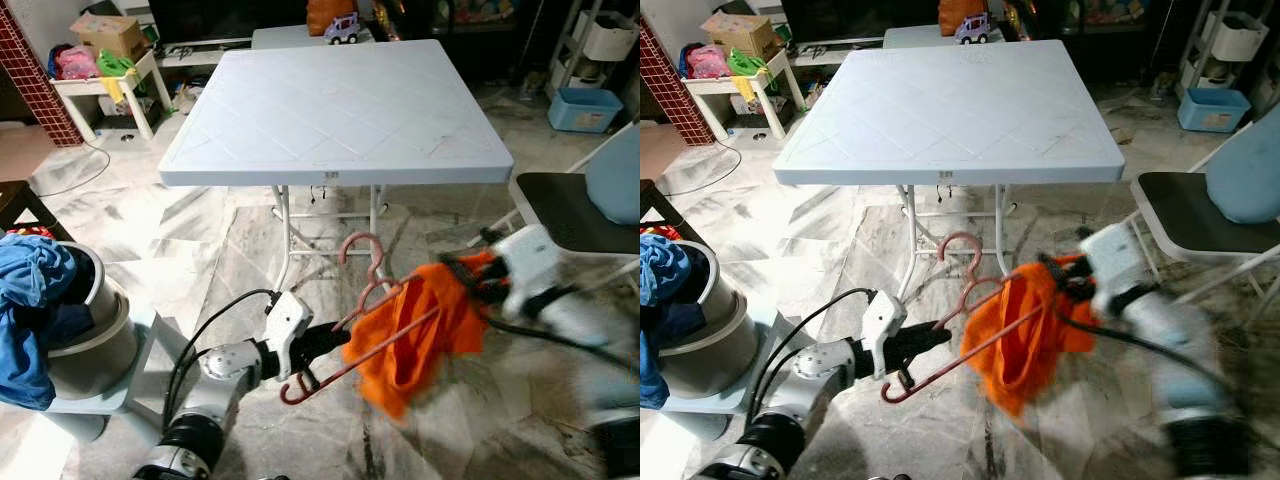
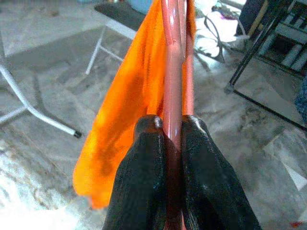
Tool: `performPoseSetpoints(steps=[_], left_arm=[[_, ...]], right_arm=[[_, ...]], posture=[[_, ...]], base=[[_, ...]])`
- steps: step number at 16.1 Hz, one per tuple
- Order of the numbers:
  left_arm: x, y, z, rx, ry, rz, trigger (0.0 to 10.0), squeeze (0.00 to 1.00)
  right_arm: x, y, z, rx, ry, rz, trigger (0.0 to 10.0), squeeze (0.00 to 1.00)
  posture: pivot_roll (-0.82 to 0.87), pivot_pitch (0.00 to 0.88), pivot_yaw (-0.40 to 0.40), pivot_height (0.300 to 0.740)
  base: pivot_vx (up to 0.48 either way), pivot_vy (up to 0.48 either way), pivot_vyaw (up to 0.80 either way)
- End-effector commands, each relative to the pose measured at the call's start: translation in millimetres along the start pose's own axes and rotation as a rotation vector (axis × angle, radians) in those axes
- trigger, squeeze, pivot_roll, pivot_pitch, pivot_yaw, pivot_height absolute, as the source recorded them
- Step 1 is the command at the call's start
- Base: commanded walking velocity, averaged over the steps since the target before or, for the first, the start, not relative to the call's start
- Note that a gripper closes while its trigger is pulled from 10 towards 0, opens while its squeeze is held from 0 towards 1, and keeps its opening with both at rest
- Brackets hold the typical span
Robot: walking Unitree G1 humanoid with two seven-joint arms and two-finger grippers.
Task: Hang hanger
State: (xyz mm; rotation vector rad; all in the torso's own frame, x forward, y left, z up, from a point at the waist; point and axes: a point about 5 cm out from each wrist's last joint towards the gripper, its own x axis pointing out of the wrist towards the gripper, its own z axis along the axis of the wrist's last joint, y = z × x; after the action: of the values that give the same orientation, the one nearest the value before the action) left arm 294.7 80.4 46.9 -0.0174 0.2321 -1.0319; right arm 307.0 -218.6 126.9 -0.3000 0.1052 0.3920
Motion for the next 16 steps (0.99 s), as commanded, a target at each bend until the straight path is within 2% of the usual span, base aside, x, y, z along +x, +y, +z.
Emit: performPoseSetpoints(steps=[1, 2, 3, 4, 7, 9, 10, 11, 12, 13, 15, 16], left_arm=[[1.9, 5.9, 14.5, 0.04, -0.055, 0.025, 0.0, 0.0], [4.9, 7.4, 19.4, 0.051, -0.071, 0.049, 0.0, 0.0], [6.5, 9.5, 22.9, 0.068, -0.076, 0.074, 0.0, 0.0], [7.3, 12.1, 25.6, 0.081, -0.079, 0.102, 0.0, 0.0], [9.1, 14.2, 29.6, 0.097, -0.088, 0.127, 0.0, 0.0], [10.3, 12.4, 30.6, 0.102, -0.096, 0.122, 0.0, 0.0], [10.4, 11.8, 30.4, 0.103, -0.096, 0.119, 0.0, 0.0], [11.0, 10.5, 29.6, 0.106, -0.096, 0.116, 0.0, 0.0], [11.3, 9.4, 28.7, 0.107, -0.094, 0.111, 0.0, 0.0], [12.2, 7.9, 28.5, 0.109, -0.094, 0.103, 0.0, 0.0], [14.0, 5.1, 28.0, 0.109, -0.094, 0.089, 0.0, 0.0], [14.4, 4.1, 27.4, 0.109, -0.093, 0.084, 0.0, 0.0]], right_arm=[[-1.3, 6.8, -9.3, 0.022, 0.045, -0.011, 10.0, 1.0], [-0.6, 17.4, -16.5, 0.022, 0.076, -0.014, 10.0, 1.0], [0.5, 18.9, -20.6, 0.049, 0.1, -0.061, 10.0, 0.93], [1.7, 18.6, -23.3, 0.082, 0.121, -0.103, 10.0, 0.0], [7.2, 15.3, -25.2, 0.261, 0.126, -0.222, 10.0, 0.0], [13.7, 20.0, -20.7, 0.25, 0.11, -0.247, 10.0, 0.0], [15.9, 21.5, -17.9, 0.277, 0.089, -0.262, 10.0, 0.0], [20.0, 25.9, -9.1, 0.315, 0.021, -0.247, 10.0, 0.0], [21.2, 28.1, -5.6, 0.312, 0.002, -0.242, 10.0, 0.0], [21.6, 29.2, -2.9, 0.221, -0.007, -0.236, 10.0, 0.0], [22.0, 29.6, 1.1, 0.268, -0.049, -0.239, 10.0, 0.0], [22.5, 30.3, 2.6, 0.243, -0.058, -0.236, 9.5, 0.0]], posture=[[-0.14, 0.044, 0.065, 0.74], [-0.14, 0.043, 0.065, 0.74], [-0.14, 0.043, 0.066, 0.74], [-0.14, 0.042, 0.066, 0.74], [-0.14, 0.038, 0.068, 0.74], [-0.14, 0.036, 0.068, 0.74], [-0.13, 0.036, 0.068, 0.74], [-0.13, 0.037, 0.069, 0.74], [-0.13, 0.04, 0.068, 0.74], [-0.13, 0.042, 0.068, 0.74], [-0.13, 0.046, 0.066, 0.74], [-0.14, 0.047, 0.066, 0.74]], base=[[0.0, 0.0, 0.0], [0.0, 0.0, 0.0], [0.0, 0.0, 0.0], [0.0, 0.0, 0.0], [0.0, 0.0, 0.0], [0.0, 0.0, 0.0], [0.0, 0.0, 0.0], [0.0, 0.0, 0.0], [0.0, 0.0, 0.0], [0.0, 0.0, 0.0], [0.0, 0.0, 0.0], [0.0, 0.0, 0.0]])
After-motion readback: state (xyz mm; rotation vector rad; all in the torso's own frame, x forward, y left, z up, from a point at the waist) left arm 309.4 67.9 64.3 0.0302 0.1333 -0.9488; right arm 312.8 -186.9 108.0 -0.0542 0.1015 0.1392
